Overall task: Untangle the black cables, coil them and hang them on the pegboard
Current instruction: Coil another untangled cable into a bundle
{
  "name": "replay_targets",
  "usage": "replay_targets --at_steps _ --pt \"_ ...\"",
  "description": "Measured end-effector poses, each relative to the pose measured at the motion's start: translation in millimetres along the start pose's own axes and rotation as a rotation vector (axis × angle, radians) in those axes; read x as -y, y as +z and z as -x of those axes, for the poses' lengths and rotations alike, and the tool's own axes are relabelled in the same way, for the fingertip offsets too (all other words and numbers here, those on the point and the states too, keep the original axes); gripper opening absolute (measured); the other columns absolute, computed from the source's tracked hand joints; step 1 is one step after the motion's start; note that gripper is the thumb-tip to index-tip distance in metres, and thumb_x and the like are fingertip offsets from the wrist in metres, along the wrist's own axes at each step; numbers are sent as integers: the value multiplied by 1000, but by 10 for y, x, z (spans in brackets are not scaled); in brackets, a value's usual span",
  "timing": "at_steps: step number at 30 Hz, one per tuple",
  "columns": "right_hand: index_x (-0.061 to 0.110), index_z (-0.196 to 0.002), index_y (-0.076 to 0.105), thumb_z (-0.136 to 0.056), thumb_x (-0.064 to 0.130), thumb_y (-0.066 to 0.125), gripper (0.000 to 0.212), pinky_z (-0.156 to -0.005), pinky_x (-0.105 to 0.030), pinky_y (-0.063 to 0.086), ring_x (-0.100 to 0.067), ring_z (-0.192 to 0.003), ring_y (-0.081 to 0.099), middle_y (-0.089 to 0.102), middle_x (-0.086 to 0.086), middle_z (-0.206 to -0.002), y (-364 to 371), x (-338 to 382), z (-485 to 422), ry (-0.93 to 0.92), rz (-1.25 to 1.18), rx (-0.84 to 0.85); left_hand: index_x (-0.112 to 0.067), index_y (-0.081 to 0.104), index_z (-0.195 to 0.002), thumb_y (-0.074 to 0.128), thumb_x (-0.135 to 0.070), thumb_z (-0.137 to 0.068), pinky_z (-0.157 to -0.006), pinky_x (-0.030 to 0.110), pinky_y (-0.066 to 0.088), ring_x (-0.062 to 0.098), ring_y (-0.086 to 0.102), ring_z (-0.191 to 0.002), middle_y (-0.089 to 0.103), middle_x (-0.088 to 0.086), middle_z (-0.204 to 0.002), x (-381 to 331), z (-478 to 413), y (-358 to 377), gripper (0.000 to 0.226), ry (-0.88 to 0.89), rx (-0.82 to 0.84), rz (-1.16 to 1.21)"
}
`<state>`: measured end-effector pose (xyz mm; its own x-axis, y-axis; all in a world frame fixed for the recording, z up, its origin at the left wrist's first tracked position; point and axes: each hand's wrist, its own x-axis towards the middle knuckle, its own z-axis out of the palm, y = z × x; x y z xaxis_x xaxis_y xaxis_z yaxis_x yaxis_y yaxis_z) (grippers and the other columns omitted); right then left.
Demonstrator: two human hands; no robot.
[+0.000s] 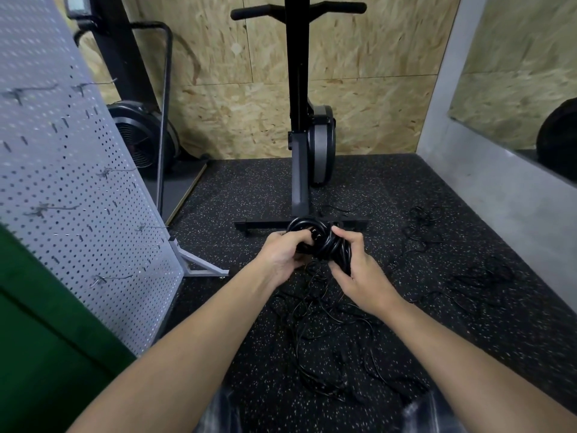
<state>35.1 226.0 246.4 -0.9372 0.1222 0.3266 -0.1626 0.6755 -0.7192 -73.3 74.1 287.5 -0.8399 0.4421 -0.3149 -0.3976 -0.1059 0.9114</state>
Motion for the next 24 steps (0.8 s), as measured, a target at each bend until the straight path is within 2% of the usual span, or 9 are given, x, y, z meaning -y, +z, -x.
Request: replay_targets --at_steps 4,6,8,10,12,14,16,20,24 --pt "54 -146 13 -103 23 60 71 -61 -43 50 -26 -63 60 67 -12 -85 -46 -33 37 81 -15 32 -7 72 -91 66 4 -81 -86 38 56 25 69 -91 73 11 -93 22 10 19 16 1 1 -60" --pt "54 -147 14 -103 24 60 71 -61 -38 49 -17 -60 57 68 -10 -89 -78 -34 60 94 -9 55 -7 72 -92 66 4 -82 -89 40 58 26 70 -93 73 12 -94 34 -2 22 17 -16 12 -96" --pt "53 -148 17 -103 23 60 69 -70 -28 49 -8 -69 60 67 4 -110 -109 -25 86 93 -35 61 -5 72 -97 66 4 -82 -94 43 60 27 70 -96 74 13 -96 35 -11 27 19 -34 18 -124" --pt "53 -148 20 -103 22 61 68 -87 -25 48 -3 -95 62 56 11 -135 -123 -11 109 86 -62 41 -5 72 -100 66 4 -83 -98 45 58 26 70 -98 73 14 -98 32 -13 29 20 -39 27 -139" --pt "49 -148 24 -101 18 63 68 -106 -25 38 2 -126 47 38 14 -149 -127 0 115 67 -52 2 -5 72 -98 67 5 -83 -99 45 57 25 69 -97 73 14 -99 29 -10 30 19 -31 44 -136" --pt "42 -151 26 -100 14 65 69 -113 -27 33 6 -136 33 26 20 -156 -118 13 105 44 -18 -20 -4 73 -100 68 6 -84 -94 42 59 26 70 -98 74 16 -101 32 -14 28 20 -26 44 -121" --pt "38 -152 27 -99 12 66 71 -117 -28 29 4 -144 29 22 23 -163 -119 15 91 41 -13 -15 -1 74 -102 69 7 -84 -92 40 60 28 72 -98 75 17 -101 30 -14 32 20 -29 38 -107" --pt "40 -152 27 -99 13 67 72 -118 -25 31 3 -143 37 38 20 -159 -173 0 98 88 -62 4 0 76 -96 75 8 -83 -99 44 58 30 74 -100 78 17 -100 26 -6 14 15 -24 60 -102" --pt "44 -146 27 -98 13 68 70 -98 -9 39 16 -120 52 56 25 -132 -208 5 129 122 -61 25 -5 76 -91 76 11 -80 -100 45 57 33 73 -108 78 16 -104 28 0 -8 19 -9 100 -144"
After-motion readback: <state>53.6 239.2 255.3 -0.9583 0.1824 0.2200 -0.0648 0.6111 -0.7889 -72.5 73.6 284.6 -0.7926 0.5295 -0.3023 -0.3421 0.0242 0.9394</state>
